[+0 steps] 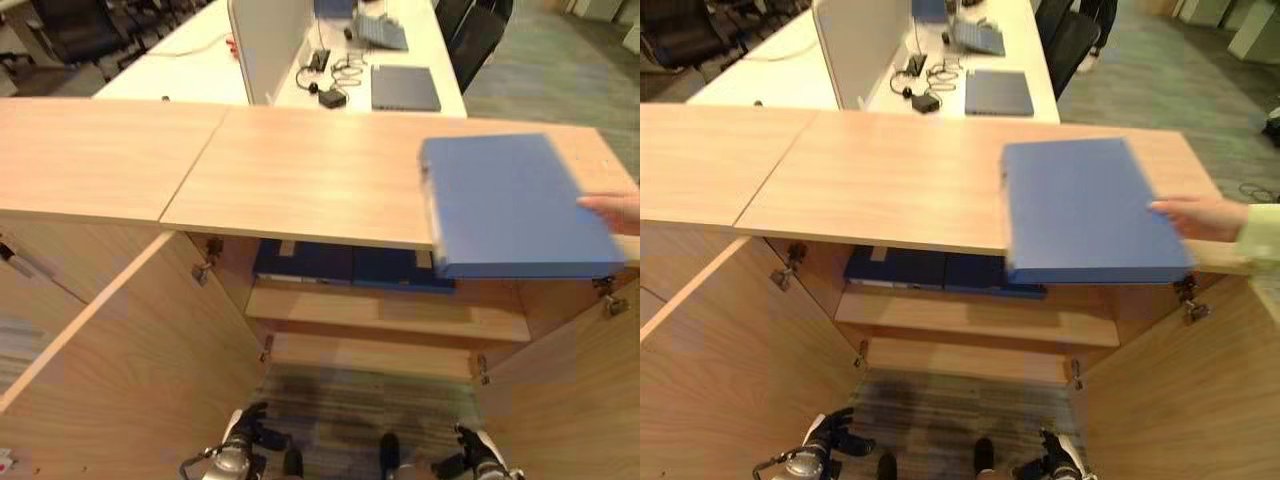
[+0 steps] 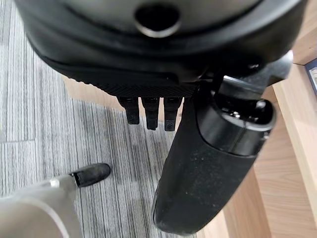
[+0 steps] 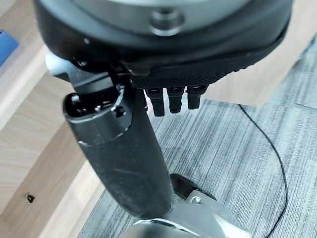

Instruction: Put the empty folder in the office cabinet

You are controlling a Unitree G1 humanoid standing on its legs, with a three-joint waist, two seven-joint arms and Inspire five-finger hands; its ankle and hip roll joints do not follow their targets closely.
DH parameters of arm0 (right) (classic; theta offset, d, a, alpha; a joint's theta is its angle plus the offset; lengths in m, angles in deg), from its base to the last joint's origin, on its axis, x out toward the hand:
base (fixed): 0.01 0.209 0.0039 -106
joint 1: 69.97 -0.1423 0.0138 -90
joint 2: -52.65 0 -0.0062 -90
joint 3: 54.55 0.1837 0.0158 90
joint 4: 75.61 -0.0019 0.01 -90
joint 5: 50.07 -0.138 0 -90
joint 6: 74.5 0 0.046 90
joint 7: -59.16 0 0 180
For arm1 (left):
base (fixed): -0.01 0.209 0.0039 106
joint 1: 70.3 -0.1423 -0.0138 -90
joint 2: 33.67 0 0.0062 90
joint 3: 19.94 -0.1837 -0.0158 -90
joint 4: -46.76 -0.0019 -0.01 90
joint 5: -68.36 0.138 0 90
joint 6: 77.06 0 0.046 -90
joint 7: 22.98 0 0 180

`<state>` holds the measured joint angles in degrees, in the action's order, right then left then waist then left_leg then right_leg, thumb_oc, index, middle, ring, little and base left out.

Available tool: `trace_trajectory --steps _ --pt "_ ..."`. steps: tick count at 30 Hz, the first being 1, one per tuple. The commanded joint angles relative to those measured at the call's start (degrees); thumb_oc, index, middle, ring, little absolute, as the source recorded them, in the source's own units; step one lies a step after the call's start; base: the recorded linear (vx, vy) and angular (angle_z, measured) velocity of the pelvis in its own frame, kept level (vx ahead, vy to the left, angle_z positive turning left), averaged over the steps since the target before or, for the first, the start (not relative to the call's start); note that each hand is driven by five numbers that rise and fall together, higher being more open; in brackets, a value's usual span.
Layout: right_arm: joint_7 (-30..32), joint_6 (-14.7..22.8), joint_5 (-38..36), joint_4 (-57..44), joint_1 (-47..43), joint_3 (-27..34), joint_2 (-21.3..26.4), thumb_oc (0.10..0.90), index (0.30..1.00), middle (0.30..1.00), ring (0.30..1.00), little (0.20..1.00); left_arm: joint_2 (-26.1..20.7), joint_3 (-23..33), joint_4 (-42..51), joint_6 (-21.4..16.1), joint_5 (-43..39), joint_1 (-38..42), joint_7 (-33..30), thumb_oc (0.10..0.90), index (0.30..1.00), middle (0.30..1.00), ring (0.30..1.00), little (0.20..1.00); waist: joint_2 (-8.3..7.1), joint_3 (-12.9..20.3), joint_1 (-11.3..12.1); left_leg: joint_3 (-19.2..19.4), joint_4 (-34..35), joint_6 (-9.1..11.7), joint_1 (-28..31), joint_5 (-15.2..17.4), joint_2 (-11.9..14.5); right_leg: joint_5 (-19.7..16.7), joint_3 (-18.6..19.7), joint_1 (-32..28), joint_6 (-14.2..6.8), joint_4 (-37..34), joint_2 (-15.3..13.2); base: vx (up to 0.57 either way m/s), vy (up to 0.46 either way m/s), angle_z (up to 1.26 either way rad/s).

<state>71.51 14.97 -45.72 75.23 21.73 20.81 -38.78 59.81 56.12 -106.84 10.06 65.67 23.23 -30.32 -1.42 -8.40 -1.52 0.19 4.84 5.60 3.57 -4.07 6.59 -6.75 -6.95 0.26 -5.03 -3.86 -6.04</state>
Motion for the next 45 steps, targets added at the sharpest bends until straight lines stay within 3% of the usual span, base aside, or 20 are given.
trace_trajectory --steps 1,15,25,27,28,29,30,32,33,37,39,42,45 --pt "0.5 1.5 0.8 0.2 -3.0 0.4 1.0 0.8 0.9 0.9 0.9 0.9 -0.4 -1.3 -1.6 -2.1 2.4 3.9 0.6 0.8 0.9 0.9 0.9 0.9 -0.26 0.4 0.8 -0.7 -0.3 0.0 0.9 5.5 0.2 9.0 0.0 -0.2 -6.1 7.8 -5.0 0.02 -0.014 -0.1" --pt "0.0 1.2 0.6 5.8 -2.0 0.1 -1.1 0.8 0.9 0.9 0.9 0.9 0.6 -0.6 -4.0 -2.1 4.3 1.6 -0.2 0.8 0.9 0.9 0.9 0.9 -0.9 3.3 1.5 -0.6 0.2 -0.3 3.3 5.8 -0.3 8.3 0.2 -3.3 -6.0 6.1 -5.4 0.01 -0.002 -0.03" --pt "0.7 2.0 0.2 4.7 -1.2 -0.3 -1.2 0.8 0.9 0.9 0.9 0.9 -0.7 -2.5 1.6 -3.6 7.1 1.9 -2.5 0.8 0.9 0.9 0.9 0.9 -0.98 4.0 2.0 -1.1 0.2 -0.1 4.2 6.0 0.1 8.7 0.0 -4.4 -5.8 5.9 -5.3 0.0 0.0 0.0" --pt "0.6 2.2 -0.1 3.9 -0.7 0.3 -0.8 0.8 0.9 0.9 0.9 0.9 -3.1 -1.8 5.9 -3.9 7.1 0.1 -1.2 0.8 0.9 0.9 0.9 0.9 -0.77 3.9 2.3 -1.3 0.2 -0.1 4.1 6.0 0.0 8.7 -0.1 -4.5 -5.9 5.9 -5.3 -0.02 0.012 -0.01" --pt "0.5 2.9 0.1 1.9 -0.2 1.7 0.7 0.8 0.9 0.9 0.9 0.9 -9.2 -0.5 18.6 -6.1 8.0 -5.5 -0.2 0.8 0.9 0.9 0.9 0.9 -0.3 3.4 3.2 -1.8 0.2 -0.1 3.8 5.6 0.1 8.5 -0.5 -4.5 -5.9 6.0 -5.5 -0.06 0.023 0.04" --pt "0.6 3.6 0.4 0.5 0.4 2.3 1.0 0.8 0.9 0.9 0.9 0.9 -11.3 0.4 25.2 -6.8 8.7 -8.1 0.0 0.8 0.9 0.9 0.9 0.9 -0.26 3.1 3.6 -2.2 0.2 0.0 3.5 5.2 -0.1 8.3 -0.8 -4.4 -5.9 6.1 -5.6 -0.05 0.021 0.1" --pt "0.6 3.6 0.4 0.5 0.5 2.2 0.9 0.8 0.9 0.9 0.9 0.9 -11.4 0.4 25.4 -6.7 8.7 -8.4 0.1 0.8 0.9 0.9 0.9 0.9 -0.26 3.2 3.5 -2.2 0.1 0.0 3.7 5.5 0.0 8.5 -0.8 -4.7 -5.9 6.1 -5.5 -0.04 -0.001 0.21" --pt "0.3 4.4 0.1 0.3 1.3 2.9 0.5 0.8 0.9 0.9 0.9 0.9 -14.6 3.2 38.2 -8.6 10.4 -12.7 -0.8 0.8 0.9 0.9 0.9 0.9 -0.22 2.6 4.5 -3.1 -0.1 0.2 3.2 5.3 0.1 8.7 -1.4 -4.8 -6.0 6.3 -5.5 -0.02 -0.017 0.22" --pt "0.3 4.4 0.1 0.3 1.4 2.9 0.5 0.8 0.9 0.9 0.9 0.9 -14.6 3.3 38.3 -8.5 10.4 -12.9 -0.7 0.8 0.9 0.9 0.9 0.9 -0.26 2.6 4.5 -3.1 -0.1 0.2 3.2 5.3 0.1 8.7 -1.4 -4.8 -6.0 6.3 -5.5 -0.01 -0.036 0.18" --pt "1.0 4.4 1.0 1.5 2.7 2.6 -0.5 0.8 0.9 0.9 0.9 0.9 -13.2 9.8 56.3 -12.4 8.8 -16.4 -6.1 0.8 0.9 0.9 0.9 0.9 -0.91 2.6 6.1 -4.4 -0.1 0.6 2.9 5.0 0.6 9.4 -2.4 -5.4 -5.6 6.3 -5.0 -0.01 -0.046 0.15" --pt "1.2 4.4 1.1 1.7 2.9 2.4 -0.7 0.8 0.9 0.9 0.9 0.9 -12.8 11.0 59.2 -12.9 8.5 -17.1 -6.9 0.8 0.9 0.9 0.9 0.9 -1.06 2.6 6.3 -4.6 -0.1 0.7 2.8 5.0 0.7 9.5 -2.7 -5.5 -5.5 6.4 -4.9 -0.01 -0.05 0.07" --pt "2.8 4.8 0.9 2.8 3.3 2.0 -1.6 0.8 0.9 0.9 0.9 0.9 -13.0 13.8 68.0 -14.1 15.2 -17.1 -14.3 0.8 0.9 0.9 0.9 0.9 -1.61 2.6 7.3 -5.5 -0.2 1.1 2.3 4.8 1.0 9.9 -3.3 -5.7 -5.2 6.4 -4.4 -0.01 -0.064 0.15" --pt "4.2 5.5 0.7 3.8 3.9 1.9 -2.0 0.8 0.9 0.9 0.9 0.9 -15.4 15.7 71.3 -12.7 26.7 -17.4 -22.3 0.8 0.9 0.9 0.9 0.9 -1.88 2.8 8.0 -6.0 -0.3 1.5 2.1 4.6 1.3 10.2 -4.0 -6.0 -5.0 6.2 -3.9 0.0 -0.055 0.09"
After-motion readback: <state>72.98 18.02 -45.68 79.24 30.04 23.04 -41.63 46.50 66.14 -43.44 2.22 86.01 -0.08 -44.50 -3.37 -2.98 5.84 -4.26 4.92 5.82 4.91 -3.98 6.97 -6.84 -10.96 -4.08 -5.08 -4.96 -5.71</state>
